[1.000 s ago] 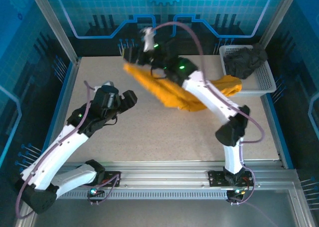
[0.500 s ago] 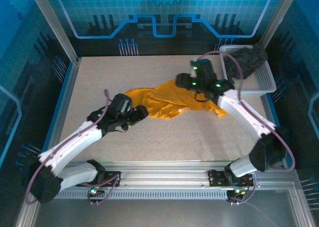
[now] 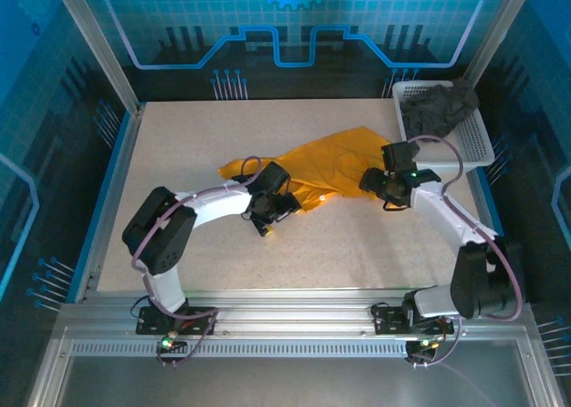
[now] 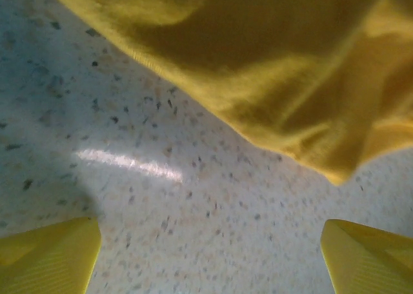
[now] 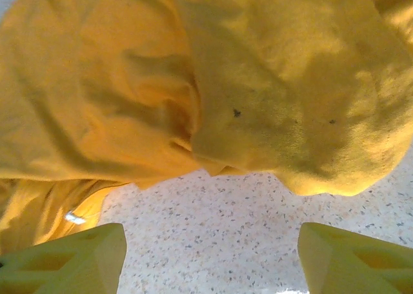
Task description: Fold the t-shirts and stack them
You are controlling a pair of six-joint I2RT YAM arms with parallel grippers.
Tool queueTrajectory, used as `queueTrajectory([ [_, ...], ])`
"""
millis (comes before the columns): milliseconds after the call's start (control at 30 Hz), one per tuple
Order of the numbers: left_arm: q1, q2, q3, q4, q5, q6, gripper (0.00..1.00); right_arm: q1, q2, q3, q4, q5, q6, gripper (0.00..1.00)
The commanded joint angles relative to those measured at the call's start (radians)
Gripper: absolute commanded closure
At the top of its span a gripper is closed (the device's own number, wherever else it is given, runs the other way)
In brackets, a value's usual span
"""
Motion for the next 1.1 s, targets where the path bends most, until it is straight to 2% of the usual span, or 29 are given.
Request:
queueTrajectory([
  [0,0.01,0.059,0.061,0.084,0.002,-0.127,0.12,-0.012,0.092,0.0,0.051,-0.024,0.051,0.28],
  [133,0.02,0.119,0.1,0.136,-0.032,-0.182,0.15,-0.009,0.211,0.055,0.059,-0.04,0.088,0.3],
  [300,0.04,0.198,0.138,0.199,-0.039,-0.223,0.2,-0.011,0.332,0.115,0.036,0.012,0.117,0.3],
  [367,0.048,0.228,0.148,0.24,-0.026,-0.233,0.25,-0.015,0.367,0.141,0.037,0.018,0.109,0.32],
  [433,0.059,0.25,0.153,0.269,-0.02,-0.238,0.33,-0.014,0.402,0.17,0.03,0.018,0.093,0.38],
  [467,0.065,0.255,0.147,0.294,-0.019,-0.241,0.41,-0.015,0.418,0.187,0.027,0.013,0.084,0.44],
  [533,0.08,0.256,0.127,0.347,-0.02,-0.248,0.6,-0.016,0.442,0.214,0.02,0.007,0.069,0.61],
  [600,0.102,0.247,0.106,0.4,-0.015,-0.25,0.84,-0.015,0.439,0.229,0.026,-0.005,0.052,0.79],
  [667,0.119,0.226,0.093,0.42,-0.013,-0.232,1.0,-0.007,0.415,0.248,0.021,-0.01,0.031,0.89],
  [767,0.134,0.168,0.082,0.413,-0.014,-0.167,1.0,0.025,0.345,0.27,0.005,0.006,-0.013,1.0],
  [1067,0.119,-0.125,-0.067,0.408,-0.004,-0.071,1.0,0.083,0.021,0.249,-0.043,0.014,-0.045,1.0],
])
